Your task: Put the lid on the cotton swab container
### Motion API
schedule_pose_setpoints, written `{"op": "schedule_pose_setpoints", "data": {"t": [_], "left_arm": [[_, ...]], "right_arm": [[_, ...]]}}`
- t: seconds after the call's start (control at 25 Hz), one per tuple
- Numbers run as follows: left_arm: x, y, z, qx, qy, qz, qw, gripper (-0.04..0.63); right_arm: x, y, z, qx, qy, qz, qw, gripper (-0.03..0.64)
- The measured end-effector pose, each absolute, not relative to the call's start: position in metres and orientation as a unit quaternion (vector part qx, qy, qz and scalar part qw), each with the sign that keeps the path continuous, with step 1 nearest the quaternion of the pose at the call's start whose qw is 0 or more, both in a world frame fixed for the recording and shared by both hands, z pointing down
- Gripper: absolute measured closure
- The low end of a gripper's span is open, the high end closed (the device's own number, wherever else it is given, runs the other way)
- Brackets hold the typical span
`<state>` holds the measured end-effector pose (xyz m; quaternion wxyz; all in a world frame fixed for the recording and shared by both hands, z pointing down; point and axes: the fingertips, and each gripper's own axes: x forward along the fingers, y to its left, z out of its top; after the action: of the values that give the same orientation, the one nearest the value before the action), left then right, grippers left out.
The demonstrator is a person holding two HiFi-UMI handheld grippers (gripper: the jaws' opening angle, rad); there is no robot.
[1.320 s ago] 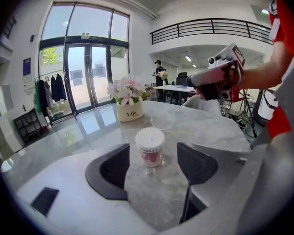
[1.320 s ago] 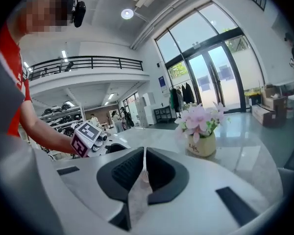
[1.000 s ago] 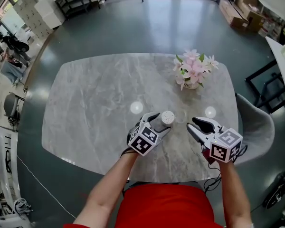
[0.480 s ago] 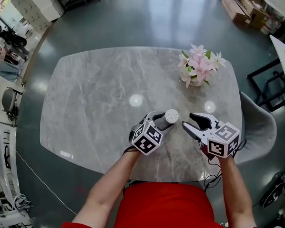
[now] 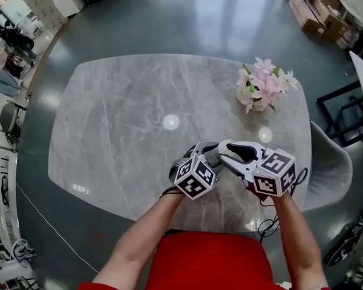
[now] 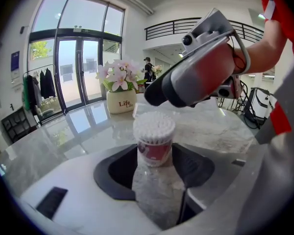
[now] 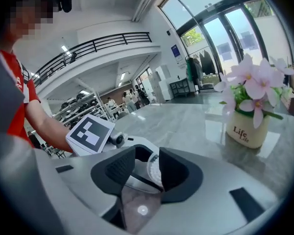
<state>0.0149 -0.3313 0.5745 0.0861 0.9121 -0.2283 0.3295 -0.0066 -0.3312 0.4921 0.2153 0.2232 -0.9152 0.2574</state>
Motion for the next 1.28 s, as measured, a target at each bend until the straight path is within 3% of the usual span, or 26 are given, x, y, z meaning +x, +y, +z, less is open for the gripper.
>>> {"op": "schedule_pose_setpoints", "data": {"t": [0.16,0.28,0.44,0.6,0.76,1.08,1.28], "left_arm": [[0.017,-0.329,0.575,0.914,-0.221,0.328,0.083,0.341],[0.018,-0.329,0.574,0.915,-0.22,0.328,0.081,0.341],[0.018,-0.33,0.575,0.916,-0.22,0.324,0.082,0.341],[0.017,-0.329,0.574,0.919,-0.222,0.315,0.085,0.341],[0.009,-0.327,0.567,0.92,-0.229,0.304,0.092,0.339],[-0.011,-0.325,0.539,0.924,-0.248,0.274,0.1,0.334],[-0.027,-0.324,0.489,0.933,-0.28,0.202,0.097,0.334]], "right_arm": [[-0.018,-0.331,0.506,0.218,-0.902,0.259,0.267,0.485],[-0.018,-0.334,0.514,0.236,-0.887,0.252,0.308,0.535],[-0.018,-0.335,0.516,0.24,-0.883,0.239,0.326,0.535],[-0.018,-0.334,0.515,0.241,-0.888,0.241,0.309,0.535],[-0.017,-0.332,0.512,0.238,-0.894,0.238,0.297,0.471],[-0.004,-0.338,0.481,0.254,-0.908,0.226,0.244,0.471],[0.009,-0.339,0.438,0.288,-0.922,0.175,0.192,0.483]]}}
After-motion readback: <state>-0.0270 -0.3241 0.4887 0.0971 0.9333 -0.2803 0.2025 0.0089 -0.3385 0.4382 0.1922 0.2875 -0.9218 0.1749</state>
